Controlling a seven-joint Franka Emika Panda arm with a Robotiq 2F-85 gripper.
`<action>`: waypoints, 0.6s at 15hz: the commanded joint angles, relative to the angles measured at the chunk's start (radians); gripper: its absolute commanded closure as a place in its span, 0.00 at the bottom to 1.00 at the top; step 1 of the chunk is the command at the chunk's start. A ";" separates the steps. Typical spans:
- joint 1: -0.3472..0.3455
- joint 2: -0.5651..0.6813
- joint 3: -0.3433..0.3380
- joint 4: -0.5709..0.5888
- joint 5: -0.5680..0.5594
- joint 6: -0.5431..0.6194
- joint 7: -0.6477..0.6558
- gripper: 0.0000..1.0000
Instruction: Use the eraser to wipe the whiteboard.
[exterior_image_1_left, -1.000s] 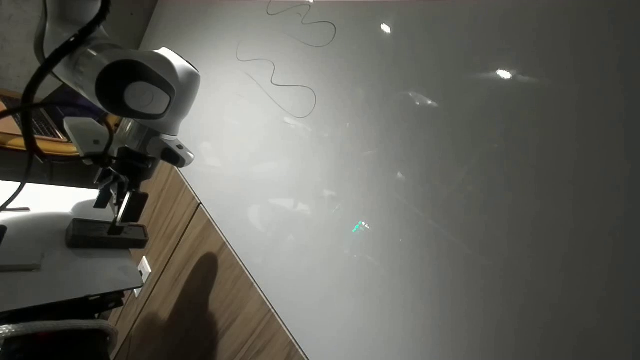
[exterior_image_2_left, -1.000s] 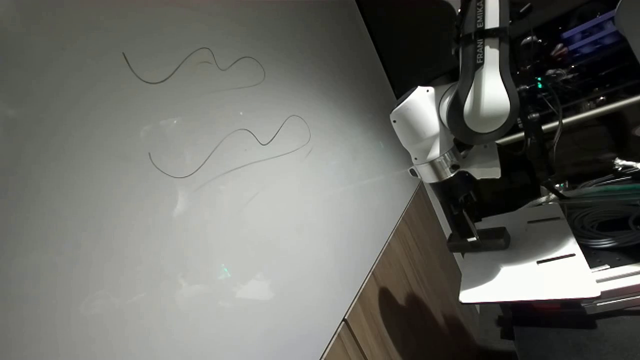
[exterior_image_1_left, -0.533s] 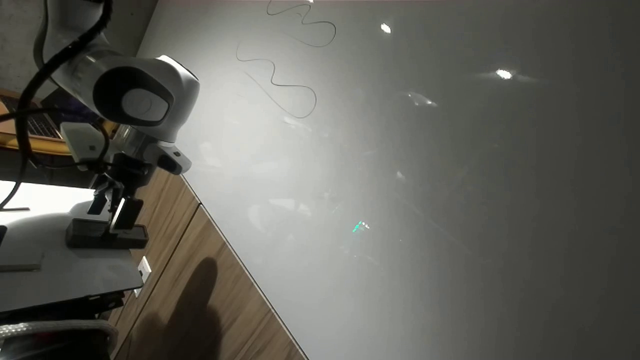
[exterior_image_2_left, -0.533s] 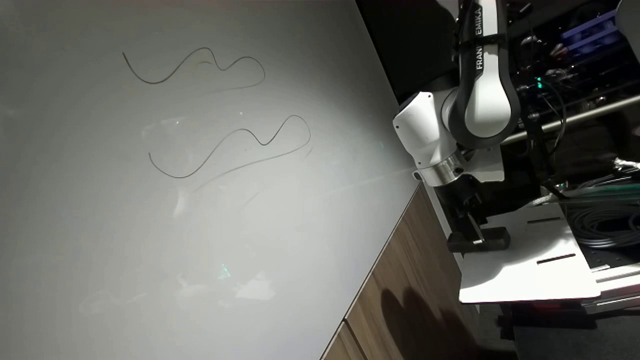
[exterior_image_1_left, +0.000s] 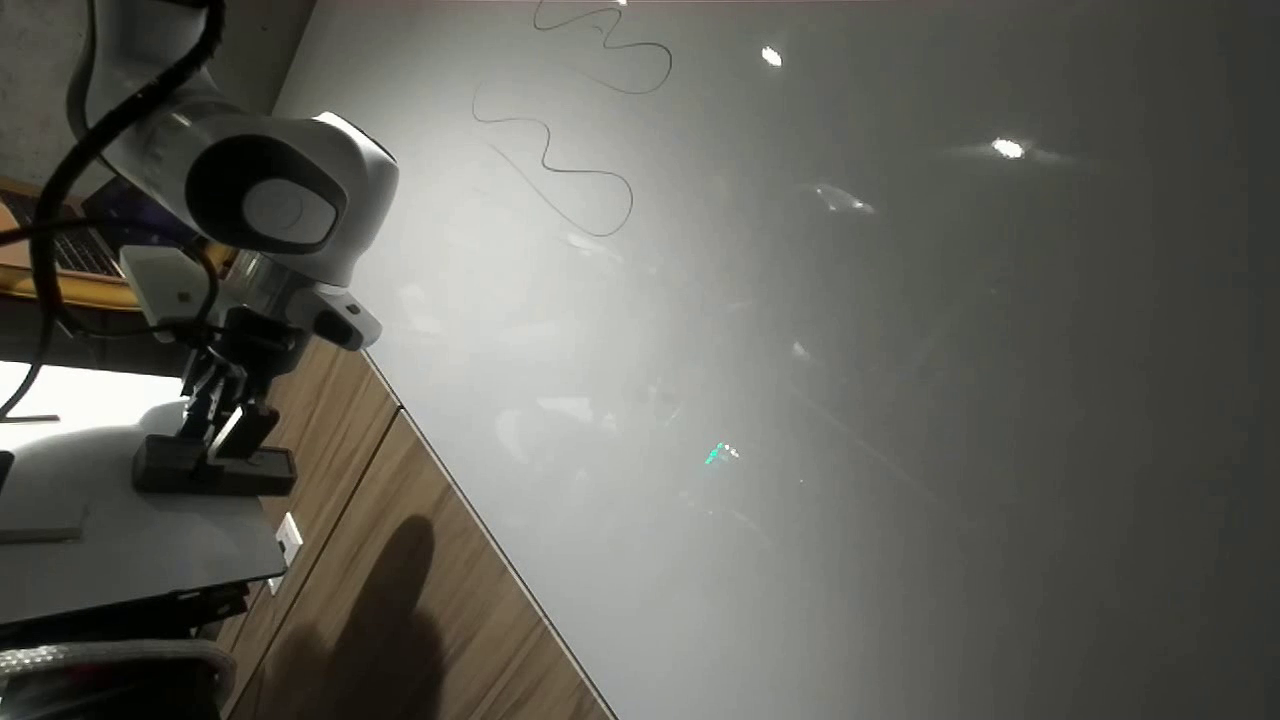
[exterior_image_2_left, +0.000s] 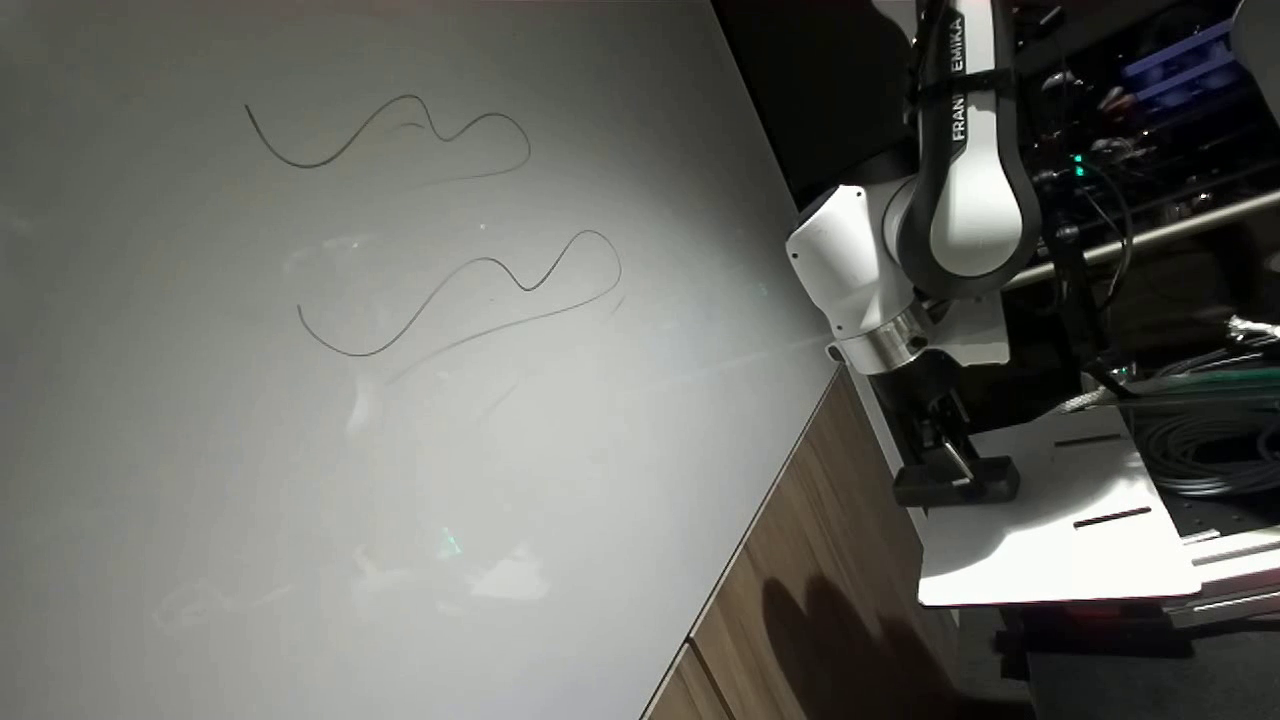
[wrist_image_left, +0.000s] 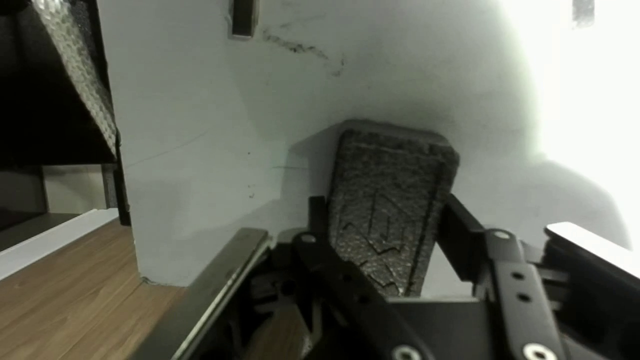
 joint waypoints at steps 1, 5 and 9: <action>0.008 -0.012 0.004 0.001 0.015 -0.008 -0.009 0.69; 0.038 -0.040 0.025 0.003 -0.017 -0.024 0.023 0.69; 0.090 -0.109 0.081 0.037 -0.102 -0.050 0.102 0.69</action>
